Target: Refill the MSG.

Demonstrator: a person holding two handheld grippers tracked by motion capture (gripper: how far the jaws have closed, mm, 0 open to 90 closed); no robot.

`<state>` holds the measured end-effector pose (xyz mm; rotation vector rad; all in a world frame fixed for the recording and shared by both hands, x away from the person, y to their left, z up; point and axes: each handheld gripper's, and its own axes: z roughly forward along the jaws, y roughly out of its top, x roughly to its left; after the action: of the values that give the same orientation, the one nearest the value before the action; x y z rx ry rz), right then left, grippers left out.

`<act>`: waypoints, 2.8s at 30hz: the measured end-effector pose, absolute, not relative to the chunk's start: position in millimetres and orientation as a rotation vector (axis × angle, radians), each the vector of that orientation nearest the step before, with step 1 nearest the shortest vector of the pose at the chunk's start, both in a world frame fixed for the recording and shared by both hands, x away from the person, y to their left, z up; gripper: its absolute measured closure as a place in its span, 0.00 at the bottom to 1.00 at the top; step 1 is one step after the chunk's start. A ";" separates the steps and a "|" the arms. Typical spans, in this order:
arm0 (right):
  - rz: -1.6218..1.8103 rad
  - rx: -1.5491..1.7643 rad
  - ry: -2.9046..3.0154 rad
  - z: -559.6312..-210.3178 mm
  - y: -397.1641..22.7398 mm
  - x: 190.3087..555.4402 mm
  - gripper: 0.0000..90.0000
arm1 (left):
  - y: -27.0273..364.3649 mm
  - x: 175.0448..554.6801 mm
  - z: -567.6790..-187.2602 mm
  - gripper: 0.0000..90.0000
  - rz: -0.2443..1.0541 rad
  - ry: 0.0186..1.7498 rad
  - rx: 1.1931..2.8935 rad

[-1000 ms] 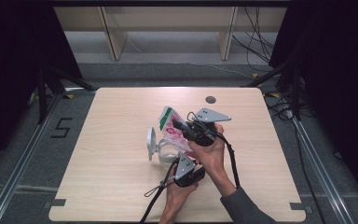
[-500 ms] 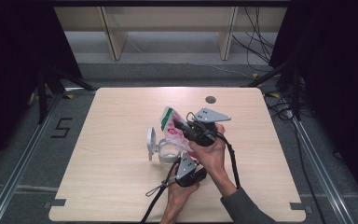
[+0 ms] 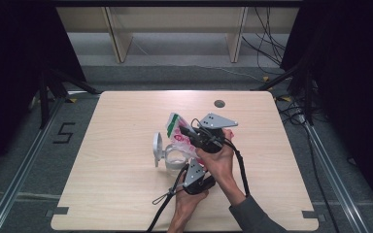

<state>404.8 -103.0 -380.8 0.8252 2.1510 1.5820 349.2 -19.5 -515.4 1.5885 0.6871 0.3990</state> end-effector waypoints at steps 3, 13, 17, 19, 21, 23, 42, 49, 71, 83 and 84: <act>1.556 0.816 2.152 -379.3 -101.5 402.9 1.00 | -19.4 348.8 -513.6 0.85 0.393 0.693 1.592; 1.553 0.828 2.165 -378.9 -101.5 401.2 1.00 | -21.7 349.0 -515.3 0.85 0.385 0.688 1.574; 1.561 0.812 2.147 -378.6 -101.4 401.4 1.00 | -19.6 349.0 -514.7 0.85 0.392 0.698 1.590; 1.548 0.810 2.163 -380.8 -99.6 402.4 1.00 | -20.9 350.5 -516.2 0.85 0.383 0.689 1.586; 1.541 0.818 2.159 -381.3 -99.2 402.2 1.00 | -20.8 350.2 -516.2 0.85 0.387 0.701 1.581; 1.543 0.832 2.159 -380.0 -99.9 401.4 1.00 | -20.4 350.1 -515.5 0.85 0.375 0.707 1.586; 1.506 0.769 2.166 -378.7 -93.0 399.1 1.00 | -21.8 351.1 -514.0 0.85 0.367 0.714 1.559; 1.501 0.795 2.177 -378.0 -92.7 396.2 1.00 | -21.6 351.2 -514.5 0.85 0.365 0.712 1.560; 1.498 0.728 2.164 -373.9 -89.7 394.3 1.00 | -21.8 349.7 -511.2 0.85 0.353 0.708 1.563; 1.496 0.751 2.181 -374.5 -94.4 399.9 1.00 | -25.8 350.4 -511.4 0.85 0.337 0.715 1.556; 1.501 0.747 2.184 -375.0 -94.6 400.7 1.00 | -25.9 350.2 -511.3 0.85 0.336 0.716 1.554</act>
<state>400.7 -94.6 -375.0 0.7473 2.1836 1.5013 350.2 -25.9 -511.3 1.5536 0.7159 0.3358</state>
